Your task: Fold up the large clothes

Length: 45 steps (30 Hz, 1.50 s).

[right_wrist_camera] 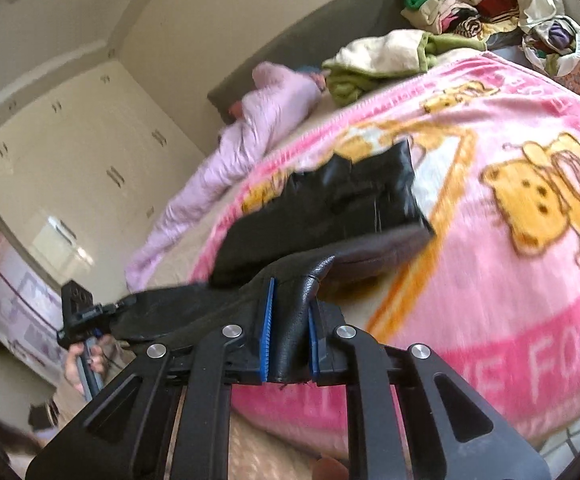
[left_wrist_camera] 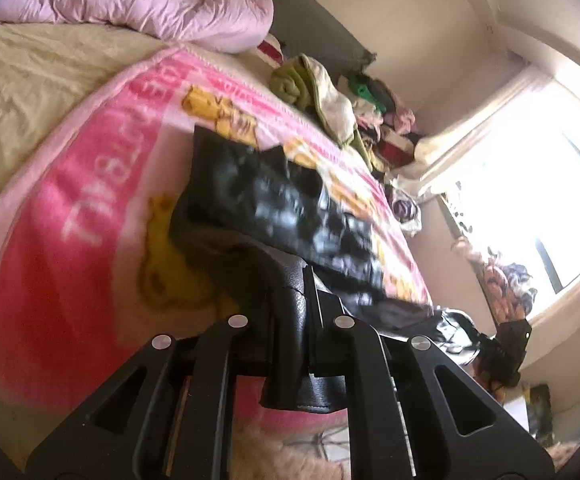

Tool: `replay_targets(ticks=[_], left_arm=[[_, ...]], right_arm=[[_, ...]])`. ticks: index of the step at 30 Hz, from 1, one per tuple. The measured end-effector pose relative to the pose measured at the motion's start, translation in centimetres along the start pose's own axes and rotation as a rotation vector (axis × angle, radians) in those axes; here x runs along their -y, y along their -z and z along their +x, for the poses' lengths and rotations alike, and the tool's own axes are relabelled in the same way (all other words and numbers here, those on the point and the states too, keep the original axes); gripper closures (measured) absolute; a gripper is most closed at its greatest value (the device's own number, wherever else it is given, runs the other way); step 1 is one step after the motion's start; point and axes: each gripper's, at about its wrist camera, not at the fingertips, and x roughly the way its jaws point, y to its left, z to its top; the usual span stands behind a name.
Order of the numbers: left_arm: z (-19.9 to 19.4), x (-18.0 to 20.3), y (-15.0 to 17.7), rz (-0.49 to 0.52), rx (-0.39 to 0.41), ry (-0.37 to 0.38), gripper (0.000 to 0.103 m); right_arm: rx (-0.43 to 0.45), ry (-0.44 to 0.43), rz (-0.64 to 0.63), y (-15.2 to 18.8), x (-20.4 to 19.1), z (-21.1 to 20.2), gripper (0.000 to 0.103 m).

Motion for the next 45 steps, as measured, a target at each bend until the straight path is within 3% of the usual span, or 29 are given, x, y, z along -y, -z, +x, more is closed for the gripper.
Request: replay_targets(ticks=[8,17,25,35,38,41,43,45], left_arm=[[3.8,1.0,-6.0,-0.029,0.017,-0.045,0.097],[9.8,0.1,-11.0,-0.069,-0.010,-0.130,0.096],[14.7,-2.6,-12.6,-0.118,-0.059,-0.213,0.095],[17.4,-3.9,-12.8,-0.097,-0.064,-0.258,0.089],[17.4,-4.0,-12.8,-0.102,-0.050,-0.233,0.080],[17.1,-3.6,-12.9,-0.087,-0.023,-0.204,0.066],[16.9,-3.0,-13.1,-0.054,-0.004,-0.191,0.061],[16.5,-2.5,-13.3,-0.010,0.021,-0.219,0.060]], right_arm=[[0.047,-0.022,0.019,-7.1,0.9,4.2,0.090],[0.025,0.071,0.084,-13.2,4.1,11.6,0.089],[-0.049,0.180,0.134,-14.6,8.1,17.1,0.088],[-0.103,0.233,0.170,-14.6,10.5,20.6,0.083],[-0.111,0.215,0.180,-14.6,10.9,20.9,0.073],[-0.097,0.173,0.197,-14.7,11.1,20.5,0.051],[-0.071,0.208,0.173,-14.9,11.0,20.0,0.038],[-0.054,0.233,0.139,-15.2,10.8,19.7,0.035]])
